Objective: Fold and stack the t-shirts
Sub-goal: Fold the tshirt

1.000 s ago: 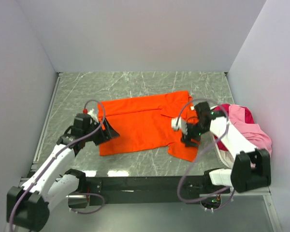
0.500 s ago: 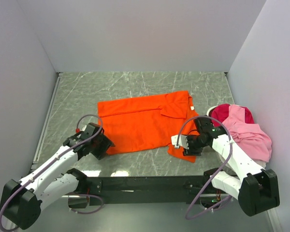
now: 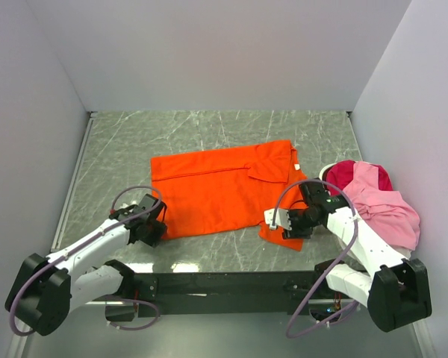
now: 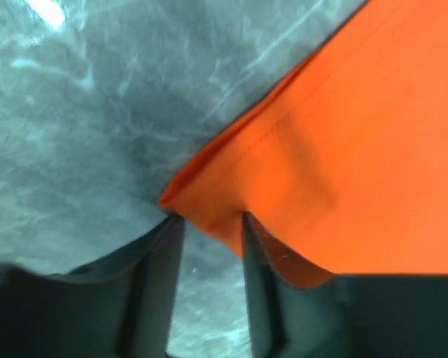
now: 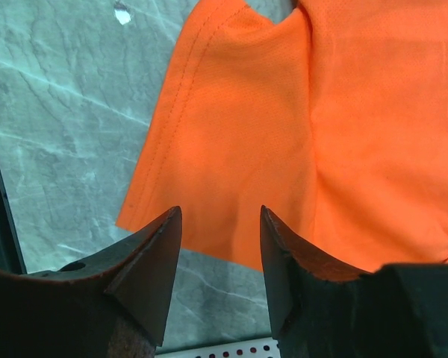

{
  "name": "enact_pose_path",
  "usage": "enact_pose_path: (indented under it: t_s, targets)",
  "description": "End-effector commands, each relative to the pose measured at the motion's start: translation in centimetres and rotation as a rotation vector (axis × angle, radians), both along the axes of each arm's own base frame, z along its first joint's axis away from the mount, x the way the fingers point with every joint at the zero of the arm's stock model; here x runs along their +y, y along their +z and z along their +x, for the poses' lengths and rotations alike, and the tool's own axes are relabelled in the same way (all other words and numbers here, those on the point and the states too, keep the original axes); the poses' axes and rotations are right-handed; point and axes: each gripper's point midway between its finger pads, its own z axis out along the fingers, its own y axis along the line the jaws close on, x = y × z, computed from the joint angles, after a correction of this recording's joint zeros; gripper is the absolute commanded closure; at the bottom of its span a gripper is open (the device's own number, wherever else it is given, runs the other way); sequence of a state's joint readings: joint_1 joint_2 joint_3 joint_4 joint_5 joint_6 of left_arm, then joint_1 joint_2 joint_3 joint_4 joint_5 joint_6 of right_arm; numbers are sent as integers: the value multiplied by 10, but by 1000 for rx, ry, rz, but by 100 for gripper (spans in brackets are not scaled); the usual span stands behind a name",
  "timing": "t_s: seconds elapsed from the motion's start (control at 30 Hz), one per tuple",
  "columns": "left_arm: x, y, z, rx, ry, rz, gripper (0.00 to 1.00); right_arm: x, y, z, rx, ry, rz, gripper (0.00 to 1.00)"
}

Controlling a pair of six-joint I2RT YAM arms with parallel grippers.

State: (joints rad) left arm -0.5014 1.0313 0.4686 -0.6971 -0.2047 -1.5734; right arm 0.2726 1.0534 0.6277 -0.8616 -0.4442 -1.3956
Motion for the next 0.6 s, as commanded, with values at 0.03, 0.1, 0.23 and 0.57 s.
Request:
enact_pose_path:
  t_s: [0.03,0.1,0.23,0.57]
  targets:
    - [18,-8,7,-16,73,92,75,-8,-6,-7,11,50,-53,47]
    - [19,-9,7,-19,78,98,88,-17,-13,-10,-1,74,-97,47]
    - [15,-5,14,-60,58,81,100,-28,-18,-17,-14,170,-138,46]
    - [13,7,20,-122,46,62,100,-42,-30,-38,82,362,-221,48]
